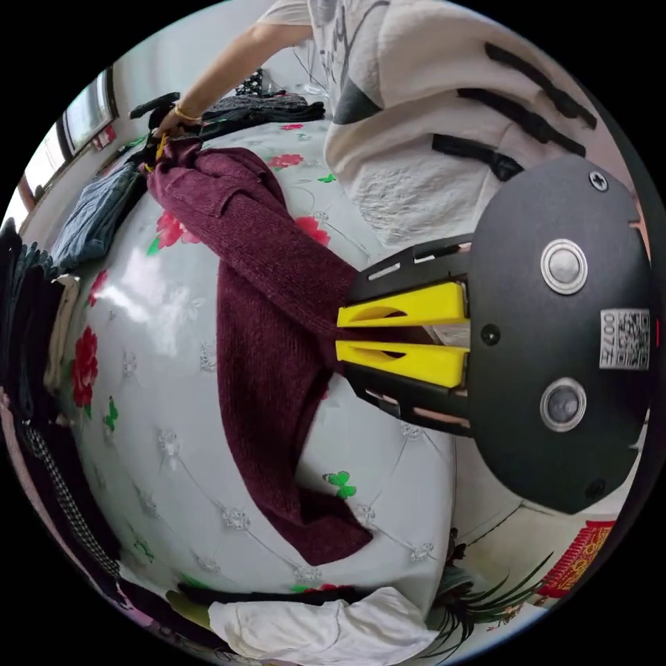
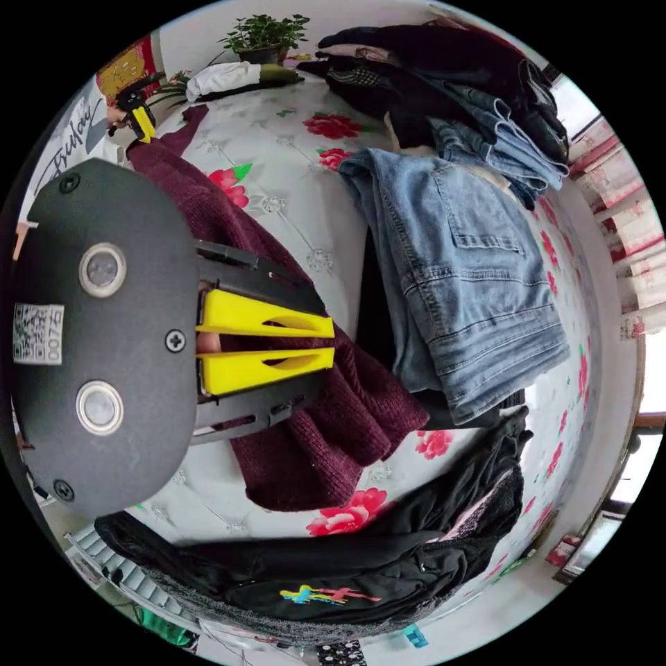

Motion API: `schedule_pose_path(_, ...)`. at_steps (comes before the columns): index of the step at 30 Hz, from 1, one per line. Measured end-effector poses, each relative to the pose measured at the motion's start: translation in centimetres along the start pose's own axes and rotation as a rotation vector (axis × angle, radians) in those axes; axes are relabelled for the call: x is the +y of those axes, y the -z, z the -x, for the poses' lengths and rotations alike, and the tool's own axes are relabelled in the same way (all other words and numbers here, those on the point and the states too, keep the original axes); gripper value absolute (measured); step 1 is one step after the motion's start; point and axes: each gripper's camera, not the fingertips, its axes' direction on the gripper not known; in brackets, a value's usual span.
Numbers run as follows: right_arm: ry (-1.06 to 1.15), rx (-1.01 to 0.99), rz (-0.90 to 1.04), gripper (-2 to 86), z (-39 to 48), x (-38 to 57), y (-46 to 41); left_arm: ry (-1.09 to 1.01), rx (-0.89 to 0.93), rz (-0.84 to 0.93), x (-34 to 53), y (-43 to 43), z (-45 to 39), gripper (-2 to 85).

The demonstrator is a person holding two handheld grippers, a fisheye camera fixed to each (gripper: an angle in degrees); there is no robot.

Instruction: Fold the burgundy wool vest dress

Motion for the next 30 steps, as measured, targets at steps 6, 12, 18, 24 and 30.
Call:
schedule_pose_path(6, 0.012, -0.338, -0.407, 0.3, -5.9, 3.2, 13.2, 0.026, 0.153, -0.309, -2.2, 14.2, 1.9, -0.6)
schedule_pose_path(12, 0.023, -0.469, -0.895, 0.0, -12.2, 12.2, 31.5, -0.201, 0.089, -0.686, -5.0, 32.7, -1.8, -0.9)
schedule_pose_path(18, 0.057, -0.432, -1.138, -0.1, -16.9, 26.6, 38.9, -0.414, -0.137, -0.856, 1.4, 40.4, -8.3, -0.9)
schedule_pose_path(24, -0.134, -0.227, -0.783, -0.1, -20.4, 37.9, 26.6, -0.37, -0.057, -0.603, 3.5, 29.4, -6.0, -0.9)
schedule_pose_path(30, -0.469, -0.233, -0.262, 1.2, -21.9, 46.7, 6.9, 0.039, 0.069, -0.243, 4.1, 13.9, 1.9, -0.8)
